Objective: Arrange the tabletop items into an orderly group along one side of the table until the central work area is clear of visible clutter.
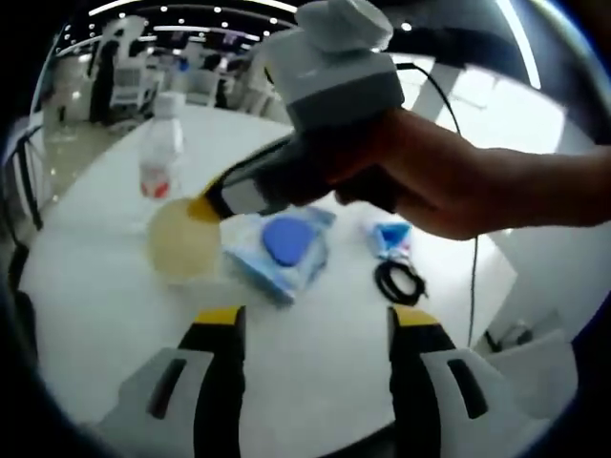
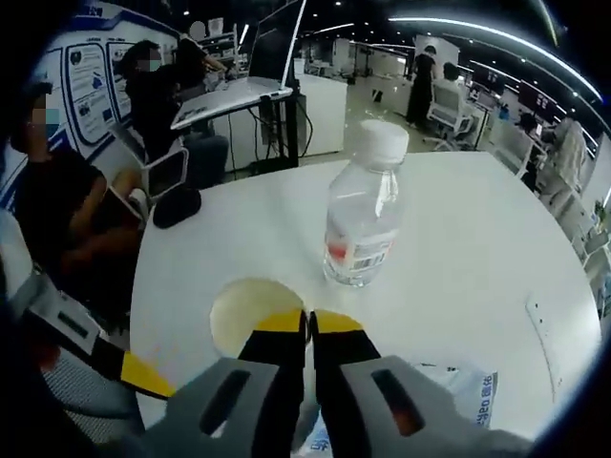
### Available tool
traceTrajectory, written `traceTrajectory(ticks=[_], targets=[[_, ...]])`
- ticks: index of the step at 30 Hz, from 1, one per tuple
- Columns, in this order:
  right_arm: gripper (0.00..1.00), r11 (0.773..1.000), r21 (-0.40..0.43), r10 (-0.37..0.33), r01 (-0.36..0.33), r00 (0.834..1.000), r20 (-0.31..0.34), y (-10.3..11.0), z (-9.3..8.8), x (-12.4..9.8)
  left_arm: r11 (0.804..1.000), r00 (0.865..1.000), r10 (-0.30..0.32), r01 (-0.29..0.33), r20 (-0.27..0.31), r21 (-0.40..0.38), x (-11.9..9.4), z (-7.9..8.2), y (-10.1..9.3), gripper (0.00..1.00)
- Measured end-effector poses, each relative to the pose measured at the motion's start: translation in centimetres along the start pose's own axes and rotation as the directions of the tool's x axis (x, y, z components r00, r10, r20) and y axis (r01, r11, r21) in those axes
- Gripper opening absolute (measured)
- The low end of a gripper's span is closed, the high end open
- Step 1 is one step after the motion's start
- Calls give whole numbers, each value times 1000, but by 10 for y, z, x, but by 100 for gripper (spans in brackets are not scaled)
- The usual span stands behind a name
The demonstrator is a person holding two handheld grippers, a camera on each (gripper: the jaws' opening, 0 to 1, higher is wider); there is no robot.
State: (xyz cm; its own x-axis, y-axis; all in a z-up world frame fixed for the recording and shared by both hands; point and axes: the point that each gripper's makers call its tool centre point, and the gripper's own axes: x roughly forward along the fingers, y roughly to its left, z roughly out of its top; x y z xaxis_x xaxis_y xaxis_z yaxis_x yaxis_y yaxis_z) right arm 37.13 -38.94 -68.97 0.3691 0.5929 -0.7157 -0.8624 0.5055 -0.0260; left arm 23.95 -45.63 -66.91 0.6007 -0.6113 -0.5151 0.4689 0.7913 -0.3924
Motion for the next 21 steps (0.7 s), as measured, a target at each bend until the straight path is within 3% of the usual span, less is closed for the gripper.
traceTrajectory(ticks=[3,21], targets=[[1,1000,2,-7,8,1000,-22,3,-4,1,1000,1000,1,-1,0,-4,0,0,0,56],[8,1000,16,-25,25,1000,-13,-6,-4,4,1000,1000,-2,2,-5,-2,1,-1,0,56]])
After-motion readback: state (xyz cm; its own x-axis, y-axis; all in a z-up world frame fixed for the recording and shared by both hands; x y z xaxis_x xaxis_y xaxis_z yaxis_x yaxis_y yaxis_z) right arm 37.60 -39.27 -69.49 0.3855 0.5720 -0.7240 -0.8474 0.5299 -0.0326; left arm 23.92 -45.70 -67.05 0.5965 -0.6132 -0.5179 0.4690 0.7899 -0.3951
